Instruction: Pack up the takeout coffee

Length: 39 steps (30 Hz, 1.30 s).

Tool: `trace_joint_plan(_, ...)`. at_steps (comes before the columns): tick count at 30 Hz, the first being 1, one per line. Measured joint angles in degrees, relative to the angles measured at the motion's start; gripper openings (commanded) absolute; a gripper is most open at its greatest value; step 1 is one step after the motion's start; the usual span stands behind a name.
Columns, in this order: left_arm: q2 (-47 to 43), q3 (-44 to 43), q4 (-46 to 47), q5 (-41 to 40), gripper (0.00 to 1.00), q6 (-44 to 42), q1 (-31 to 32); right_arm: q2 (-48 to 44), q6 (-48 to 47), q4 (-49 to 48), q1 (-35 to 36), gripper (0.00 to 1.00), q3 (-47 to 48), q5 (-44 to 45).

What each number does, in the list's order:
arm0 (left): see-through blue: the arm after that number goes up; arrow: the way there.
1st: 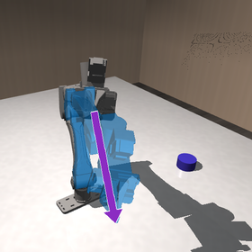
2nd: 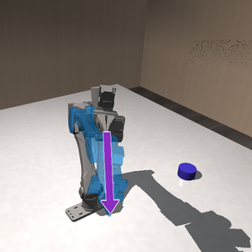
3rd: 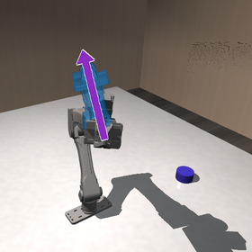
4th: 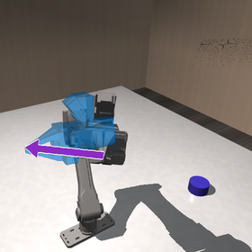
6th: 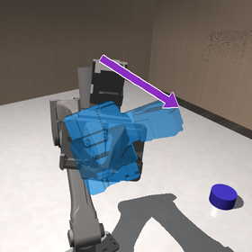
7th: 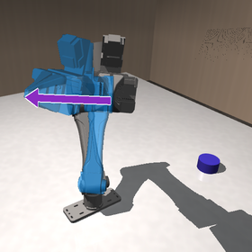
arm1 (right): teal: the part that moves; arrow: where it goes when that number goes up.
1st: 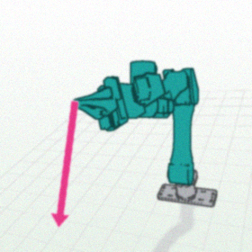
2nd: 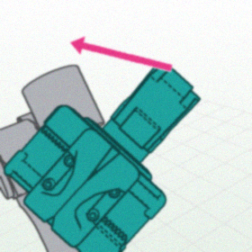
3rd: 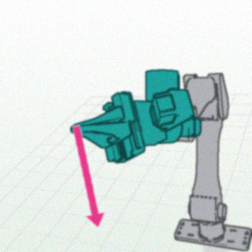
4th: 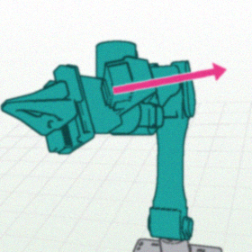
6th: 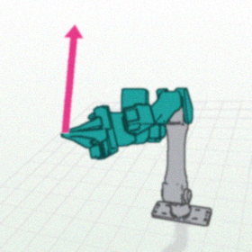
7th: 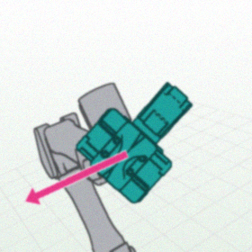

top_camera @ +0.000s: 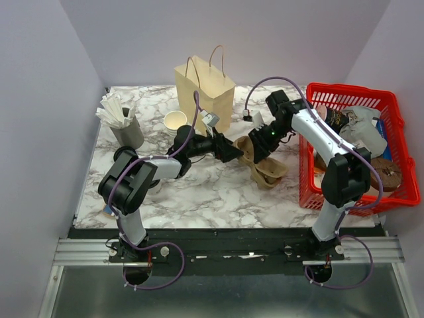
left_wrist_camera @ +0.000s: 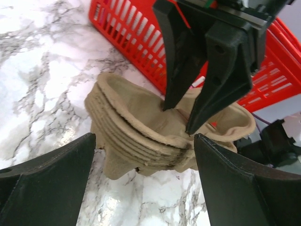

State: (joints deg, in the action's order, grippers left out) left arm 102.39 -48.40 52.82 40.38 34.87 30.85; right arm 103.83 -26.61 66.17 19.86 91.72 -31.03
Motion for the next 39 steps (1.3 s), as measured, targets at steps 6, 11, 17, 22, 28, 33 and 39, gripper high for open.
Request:
trace_joint_plan(6,0.07,0.0,3.26,4.59,0.96,1.14,-0.48,0.07,0.0,0.98,-0.46,0.01,0.42,-0.98)
trace_joint_plan(11,0.72,0.0,5.11,7.43,0.94,1.36,-0.81,0.55,-0.02,2.03,-0.83,0.01,1.4,-1.86)
trace_joint_plan(17,1.05,-0.02,4.7,8.35,0.91,0.02,-0.83,1.05,-0.09,2.95,-1.14,0.01,1.49,-2.93)
trace_joint_plan(22,1.51,-0.52,4.09,8.35,0.9,-0.92,-0.81,1.27,-0.46,2.99,-1.14,0.01,1.55,-3.87)
trace_joint_plan(28,1.95,-1.86,1.77,8.15,0.88,-2.1,-0.79,1.27,-0.52,2.99,-1.2,0.01,1.6,-4.5)
trace_joint_plan(33,2.21,-2.38,0.96,8.17,0.88,-3.48,-0.76,1.27,-0.57,2.99,-1.22,0.01,1.62,-4.5)
trace_joint_plan(39,2.69,-2.43,1.14,8.59,0.87,-5.09,-0.76,1.29,-1.27,3.93,-1.6,0.01,2.21,-4.5)
